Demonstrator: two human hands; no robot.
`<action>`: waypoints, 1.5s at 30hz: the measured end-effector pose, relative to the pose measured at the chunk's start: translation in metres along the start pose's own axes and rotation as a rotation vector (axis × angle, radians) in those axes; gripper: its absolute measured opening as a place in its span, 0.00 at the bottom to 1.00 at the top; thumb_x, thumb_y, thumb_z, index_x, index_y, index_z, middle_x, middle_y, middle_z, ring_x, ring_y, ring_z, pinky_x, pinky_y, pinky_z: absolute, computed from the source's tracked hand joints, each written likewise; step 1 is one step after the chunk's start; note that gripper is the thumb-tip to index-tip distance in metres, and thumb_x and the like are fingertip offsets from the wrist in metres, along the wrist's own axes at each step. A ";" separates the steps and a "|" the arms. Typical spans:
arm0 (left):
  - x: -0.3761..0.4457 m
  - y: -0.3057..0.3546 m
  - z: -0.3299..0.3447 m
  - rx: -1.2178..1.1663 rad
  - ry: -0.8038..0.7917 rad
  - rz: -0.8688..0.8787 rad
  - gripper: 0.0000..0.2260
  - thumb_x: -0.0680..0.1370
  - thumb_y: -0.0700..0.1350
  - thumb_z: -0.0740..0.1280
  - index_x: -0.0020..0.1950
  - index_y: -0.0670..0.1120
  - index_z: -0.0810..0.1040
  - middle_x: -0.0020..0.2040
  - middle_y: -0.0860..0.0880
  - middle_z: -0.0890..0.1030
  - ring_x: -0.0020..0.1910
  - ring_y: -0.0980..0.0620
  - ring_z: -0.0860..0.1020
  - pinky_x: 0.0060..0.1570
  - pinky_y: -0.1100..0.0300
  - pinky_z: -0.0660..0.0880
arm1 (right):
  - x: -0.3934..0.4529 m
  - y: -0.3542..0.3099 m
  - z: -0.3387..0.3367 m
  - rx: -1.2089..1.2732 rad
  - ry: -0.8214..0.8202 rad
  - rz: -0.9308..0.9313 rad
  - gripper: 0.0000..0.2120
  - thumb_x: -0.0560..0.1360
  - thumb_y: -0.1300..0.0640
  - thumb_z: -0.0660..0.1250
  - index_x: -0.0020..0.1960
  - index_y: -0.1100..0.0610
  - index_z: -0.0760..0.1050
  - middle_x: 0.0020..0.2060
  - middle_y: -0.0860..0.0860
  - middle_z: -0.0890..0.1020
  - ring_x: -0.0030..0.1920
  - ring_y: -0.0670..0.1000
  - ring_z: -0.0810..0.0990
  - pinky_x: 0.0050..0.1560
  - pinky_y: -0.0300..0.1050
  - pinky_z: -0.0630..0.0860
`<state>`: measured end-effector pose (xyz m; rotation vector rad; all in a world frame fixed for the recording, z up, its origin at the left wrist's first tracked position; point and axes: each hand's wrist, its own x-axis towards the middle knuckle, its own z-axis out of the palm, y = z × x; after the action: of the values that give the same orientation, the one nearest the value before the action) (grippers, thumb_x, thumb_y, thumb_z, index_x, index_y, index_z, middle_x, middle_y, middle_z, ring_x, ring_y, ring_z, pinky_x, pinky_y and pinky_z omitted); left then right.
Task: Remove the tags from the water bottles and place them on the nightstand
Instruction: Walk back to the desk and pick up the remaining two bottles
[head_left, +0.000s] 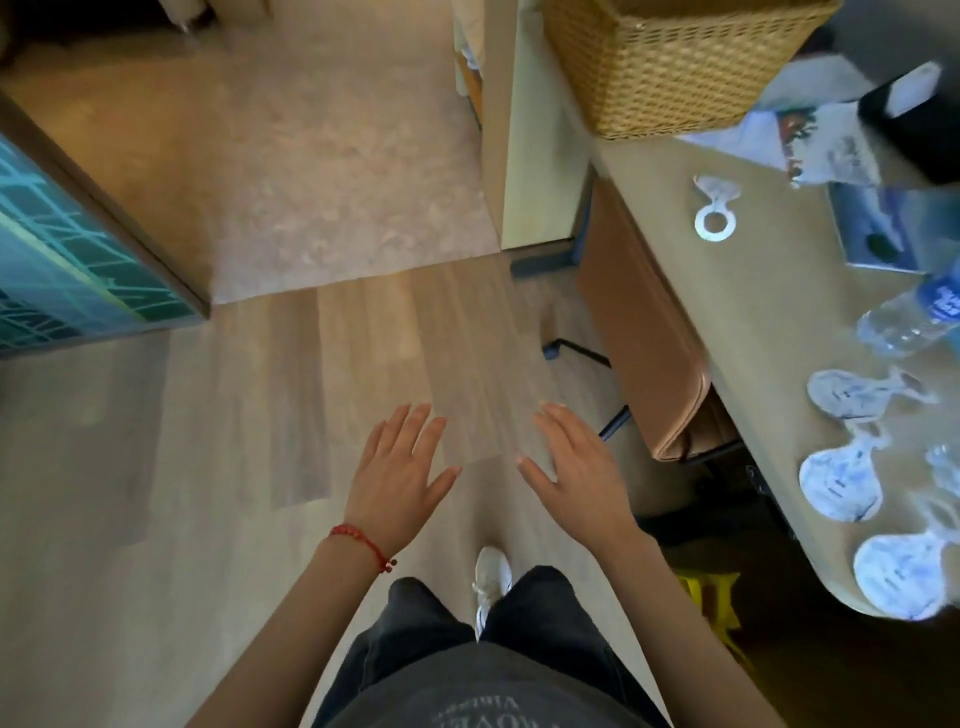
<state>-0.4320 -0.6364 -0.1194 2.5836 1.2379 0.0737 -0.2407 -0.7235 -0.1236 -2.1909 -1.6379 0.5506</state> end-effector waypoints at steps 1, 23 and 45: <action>0.018 0.002 -0.004 -0.001 0.016 0.020 0.25 0.77 0.54 0.60 0.70 0.43 0.63 0.72 0.41 0.63 0.73 0.41 0.58 0.71 0.46 0.55 | 0.015 0.005 -0.007 -0.010 0.002 -0.005 0.25 0.76 0.49 0.61 0.69 0.58 0.64 0.71 0.53 0.65 0.71 0.52 0.61 0.69 0.46 0.57; 0.324 0.114 -0.024 -0.056 -0.133 0.994 0.24 0.72 0.47 0.70 0.64 0.37 0.72 0.66 0.37 0.72 0.66 0.35 0.68 0.62 0.36 0.66 | 0.088 0.069 -0.080 0.063 0.686 0.818 0.20 0.72 0.54 0.69 0.62 0.60 0.73 0.64 0.57 0.74 0.65 0.58 0.72 0.62 0.53 0.71; 0.351 0.305 0.011 -0.153 -0.205 1.358 0.26 0.75 0.55 0.56 0.64 0.37 0.71 0.67 0.37 0.71 0.65 0.35 0.69 0.64 0.40 0.66 | -0.012 0.141 -0.134 -0.053 1.096 1.230 0.22 0.73 0.52 0.69 0.64 0.58 0.71 0.65 0.56 0.74 0.65 0.58 0.72 0.61 0.53 0.70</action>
<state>0.0224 -0.5498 -0.0737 2.6614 -0.6855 0.1445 -0.0604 -0.7788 -0.0765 -2.5268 0.3004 -0.4390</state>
